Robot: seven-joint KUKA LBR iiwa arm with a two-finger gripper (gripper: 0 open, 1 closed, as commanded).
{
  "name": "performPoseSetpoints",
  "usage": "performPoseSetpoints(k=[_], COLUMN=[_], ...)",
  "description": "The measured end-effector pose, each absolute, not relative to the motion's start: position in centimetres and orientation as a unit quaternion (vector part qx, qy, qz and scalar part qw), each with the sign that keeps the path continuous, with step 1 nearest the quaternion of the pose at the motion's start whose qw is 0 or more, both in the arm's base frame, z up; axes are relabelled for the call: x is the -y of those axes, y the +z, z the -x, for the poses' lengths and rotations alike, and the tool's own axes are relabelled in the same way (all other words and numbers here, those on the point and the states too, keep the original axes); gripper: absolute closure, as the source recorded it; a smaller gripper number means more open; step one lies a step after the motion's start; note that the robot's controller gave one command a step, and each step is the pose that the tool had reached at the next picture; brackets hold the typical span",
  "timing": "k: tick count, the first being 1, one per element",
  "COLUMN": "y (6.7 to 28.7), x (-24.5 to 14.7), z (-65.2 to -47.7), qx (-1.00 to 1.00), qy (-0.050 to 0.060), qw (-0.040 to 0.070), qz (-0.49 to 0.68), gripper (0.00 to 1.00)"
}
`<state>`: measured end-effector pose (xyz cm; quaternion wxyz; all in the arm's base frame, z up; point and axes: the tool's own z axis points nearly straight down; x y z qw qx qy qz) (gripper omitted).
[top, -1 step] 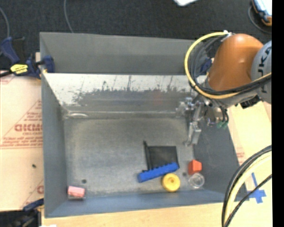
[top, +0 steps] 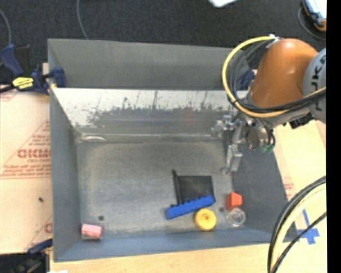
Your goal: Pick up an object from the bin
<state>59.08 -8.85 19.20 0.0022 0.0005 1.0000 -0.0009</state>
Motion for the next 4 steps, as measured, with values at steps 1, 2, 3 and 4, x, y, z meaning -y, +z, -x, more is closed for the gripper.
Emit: performPoseSetpoints(k=[1, 2, 3, 4], y=[9.3, 7.2, 7.2, 7.1], x=[9.1, 6.3, 6.0, 4.6], z=[-51.5, -56.0, -56.7, -54.7], qx=[-1.0, -0.981, -0.98, -0.921], qy=[-0.001, -0.002, -0.002, -0.003], qw=[0.001, 0.004, 0.005, 0.004], qz=[0.03, 0.196, 0.2, 0.39], gripper=[0.0, 0.0, 0.0, 1.0])
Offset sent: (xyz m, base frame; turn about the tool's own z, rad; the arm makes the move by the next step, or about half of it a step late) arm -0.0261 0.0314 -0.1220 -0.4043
